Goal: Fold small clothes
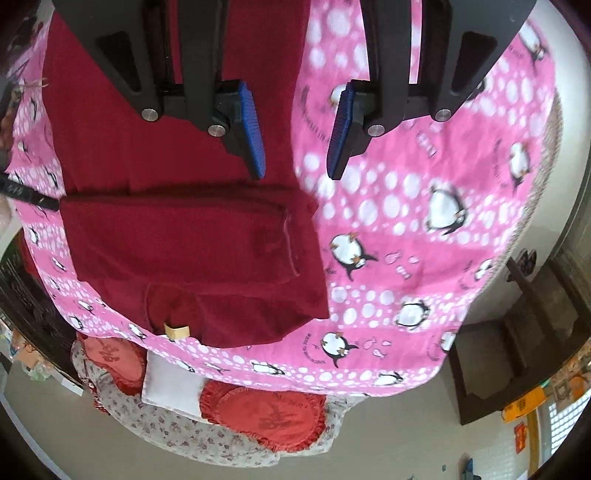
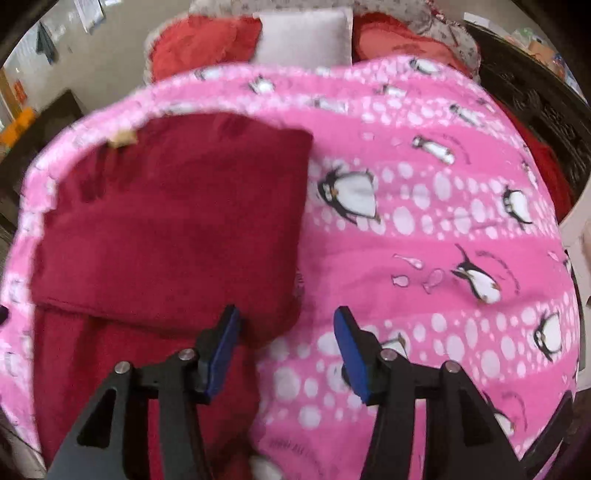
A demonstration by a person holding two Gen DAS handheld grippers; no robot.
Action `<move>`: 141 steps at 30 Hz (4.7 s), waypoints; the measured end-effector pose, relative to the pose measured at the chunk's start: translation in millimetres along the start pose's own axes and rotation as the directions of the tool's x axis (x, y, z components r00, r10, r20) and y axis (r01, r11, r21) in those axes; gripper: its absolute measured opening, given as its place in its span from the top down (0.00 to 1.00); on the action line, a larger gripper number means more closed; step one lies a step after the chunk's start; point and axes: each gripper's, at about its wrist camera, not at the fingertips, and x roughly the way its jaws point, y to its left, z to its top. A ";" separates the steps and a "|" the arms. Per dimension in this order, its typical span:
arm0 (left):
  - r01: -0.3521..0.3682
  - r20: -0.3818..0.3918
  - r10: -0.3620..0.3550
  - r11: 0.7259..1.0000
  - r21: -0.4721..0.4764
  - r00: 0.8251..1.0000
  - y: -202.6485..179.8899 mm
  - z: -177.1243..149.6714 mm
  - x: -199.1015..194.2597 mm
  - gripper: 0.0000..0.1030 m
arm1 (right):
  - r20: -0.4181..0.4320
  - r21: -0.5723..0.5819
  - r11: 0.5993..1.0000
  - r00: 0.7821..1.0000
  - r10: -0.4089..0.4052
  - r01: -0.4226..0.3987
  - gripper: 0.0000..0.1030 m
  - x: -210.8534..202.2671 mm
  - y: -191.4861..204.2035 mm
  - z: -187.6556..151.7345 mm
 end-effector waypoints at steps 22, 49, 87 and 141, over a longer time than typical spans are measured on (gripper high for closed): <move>0.010 -0.033 -0.010 1.000 0.005 0.999 26.7 -111.2 -66.1 0.86 | 0.003 -0.092 0.984 0.988 0.152 -0.151 0.94 -65.1 -1.6 -134.9; 0.123 -0.131 -0.127 0.992 -0.040 0.983 19.4 -159.9 -68.3 0.86 | -0.022 -0.009 0.971 0.971 0.237 -0.238 0.92 -103.7 -36.8 -221.6; 0.224 -0.239 -0.230 0.973 -0.054 0.943 6.8 -179.4 -55.0 0.86 | -0.114 0.029 0.949 0.942 0.316 -0.315 0.39 -91.6 -33.4 -229.6; 0.277 -0.302 -0.305 0.952 -0.133 0.903 -1.2 -176.4 -32.2 0.93 | -0.135 -0.029 0.895 0.889 0.437 -0.444 0.70 -81.7 -17.3 -232.4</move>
